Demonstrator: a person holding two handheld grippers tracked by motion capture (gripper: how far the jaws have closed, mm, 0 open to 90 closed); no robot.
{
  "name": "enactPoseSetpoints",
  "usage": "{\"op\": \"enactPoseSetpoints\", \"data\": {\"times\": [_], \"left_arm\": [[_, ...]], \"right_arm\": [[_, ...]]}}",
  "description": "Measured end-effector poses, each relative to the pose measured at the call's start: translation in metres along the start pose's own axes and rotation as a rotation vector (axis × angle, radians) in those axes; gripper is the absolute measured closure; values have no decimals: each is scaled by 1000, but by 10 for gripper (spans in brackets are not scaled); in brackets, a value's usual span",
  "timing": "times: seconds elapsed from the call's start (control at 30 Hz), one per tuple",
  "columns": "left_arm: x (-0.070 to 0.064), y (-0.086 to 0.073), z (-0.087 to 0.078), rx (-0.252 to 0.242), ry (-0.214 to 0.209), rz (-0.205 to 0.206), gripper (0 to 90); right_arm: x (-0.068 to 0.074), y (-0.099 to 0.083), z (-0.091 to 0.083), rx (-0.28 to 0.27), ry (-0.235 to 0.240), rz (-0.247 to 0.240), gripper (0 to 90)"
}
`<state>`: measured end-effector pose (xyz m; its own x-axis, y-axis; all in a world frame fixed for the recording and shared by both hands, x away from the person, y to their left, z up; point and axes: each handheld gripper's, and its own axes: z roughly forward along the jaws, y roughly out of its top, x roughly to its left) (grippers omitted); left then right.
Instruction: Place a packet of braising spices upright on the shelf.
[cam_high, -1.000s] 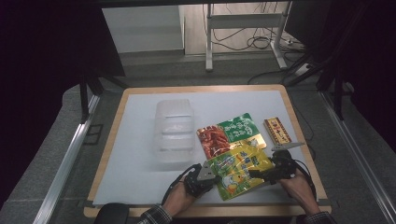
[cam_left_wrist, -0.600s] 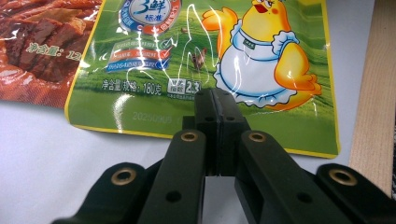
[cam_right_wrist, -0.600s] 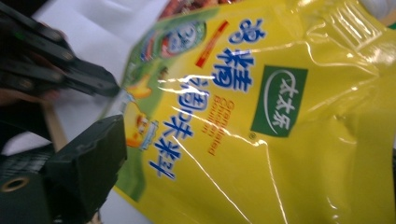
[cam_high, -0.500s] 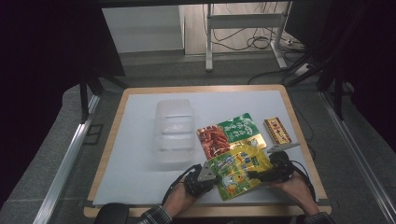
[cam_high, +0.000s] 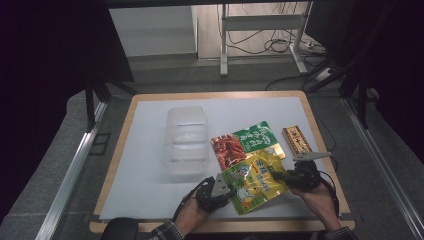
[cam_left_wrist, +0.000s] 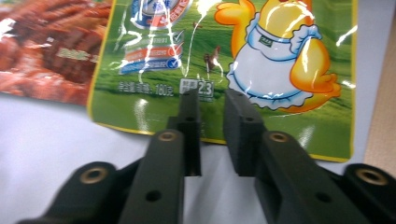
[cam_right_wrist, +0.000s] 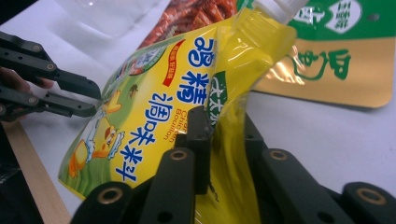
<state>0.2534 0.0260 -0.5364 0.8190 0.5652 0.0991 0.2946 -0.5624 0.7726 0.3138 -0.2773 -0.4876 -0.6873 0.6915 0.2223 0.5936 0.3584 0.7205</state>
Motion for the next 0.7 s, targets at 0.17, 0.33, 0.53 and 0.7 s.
{"op": "enactPoseSetpoints", "data": {"times": [0.17, 0.33, 0.53, 0.7], "left_arm": [[-3, -2, -10, 15, 31, 49, 553], [0, -4, -21, 2, 29, 38, 443], [11, -7, -32, -24, 15, -47, 322], [15, -10, -38, -46, 1, -84, 226]], "right_arm": [[1, 5, -3, -11, 20, 20, 821], [6, 8, -7, -17, 7, -16, 818], [14, 13, -11, -34, 1, -58, 826], [19, 19, -16, -53, 23, -43, 853]]}}
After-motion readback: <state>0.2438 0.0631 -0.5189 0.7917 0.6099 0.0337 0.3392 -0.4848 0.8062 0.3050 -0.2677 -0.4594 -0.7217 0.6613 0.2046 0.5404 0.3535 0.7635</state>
